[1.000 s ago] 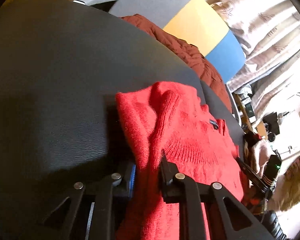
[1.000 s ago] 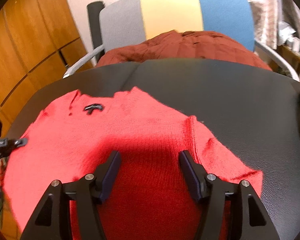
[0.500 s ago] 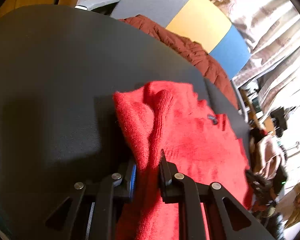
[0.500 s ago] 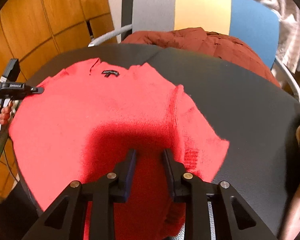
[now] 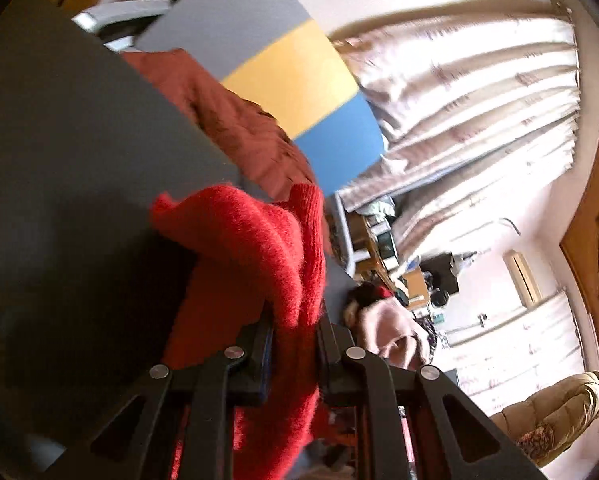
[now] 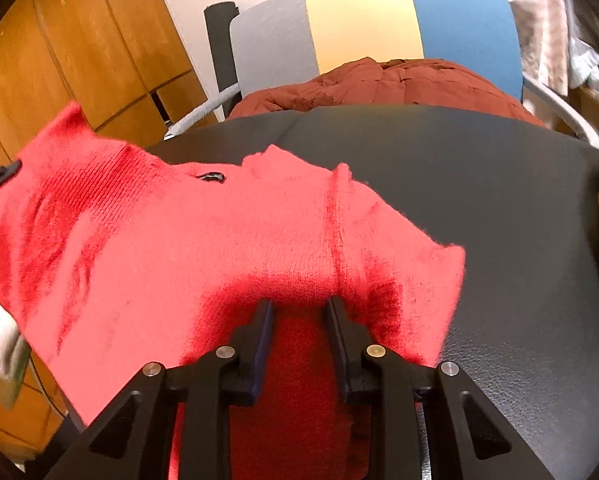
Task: Fold clothes
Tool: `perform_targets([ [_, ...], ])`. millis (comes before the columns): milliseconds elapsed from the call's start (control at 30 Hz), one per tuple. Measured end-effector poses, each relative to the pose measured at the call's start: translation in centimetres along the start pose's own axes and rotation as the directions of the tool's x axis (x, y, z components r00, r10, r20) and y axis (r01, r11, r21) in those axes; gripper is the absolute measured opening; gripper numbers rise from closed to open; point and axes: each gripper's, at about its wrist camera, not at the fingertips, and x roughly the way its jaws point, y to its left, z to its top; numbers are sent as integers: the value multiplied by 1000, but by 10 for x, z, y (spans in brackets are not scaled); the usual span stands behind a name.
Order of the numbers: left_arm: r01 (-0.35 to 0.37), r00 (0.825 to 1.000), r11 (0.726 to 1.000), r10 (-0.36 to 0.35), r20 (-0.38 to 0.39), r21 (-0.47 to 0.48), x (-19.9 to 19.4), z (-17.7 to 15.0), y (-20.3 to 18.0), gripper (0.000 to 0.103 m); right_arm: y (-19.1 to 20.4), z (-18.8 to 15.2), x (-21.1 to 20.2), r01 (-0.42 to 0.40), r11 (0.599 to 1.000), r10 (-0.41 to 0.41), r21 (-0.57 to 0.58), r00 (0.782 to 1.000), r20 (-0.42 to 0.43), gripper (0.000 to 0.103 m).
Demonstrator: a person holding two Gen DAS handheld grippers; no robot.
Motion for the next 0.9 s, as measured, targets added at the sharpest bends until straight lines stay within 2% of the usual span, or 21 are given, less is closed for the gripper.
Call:
perform_targets([
  [167, 29, 998, 999, -28, -59, 14, 48, -5, -47, 15, 3, -3, -1, -22, 1000, 22, 12, 1000, 12, 29],
  [333, 36, 989, 999, -33, -145, 18, 106, -19, -76, 15, 4, -9, -3, -56, 998, 55, 30, 998, 36, 29],
  [467, 4, 971, 1000, 1, -237, 20, 158, -38, -81, 15, 4, -13, -3, -82, 996, 80, 45, 995, 54, 29],
  [633, -70, 936, 997, 72, -344, 18, 211, -65, -66, 15, 1, -14, -3, -104, 993, 100, 56, 993, 68, 29],
  [767, -115, 922, 993, 98, -374, -23, 230, -75, -51, 15, 0, -14, -3, -113, 992, 108, 63, 991, 74, 29],
  [900, -135, 914, 991, 124, -385, 1, 233, -74, -58, 17, -1, -15, -4, -128, 989, 121, 74, 989, 84, 29],
])
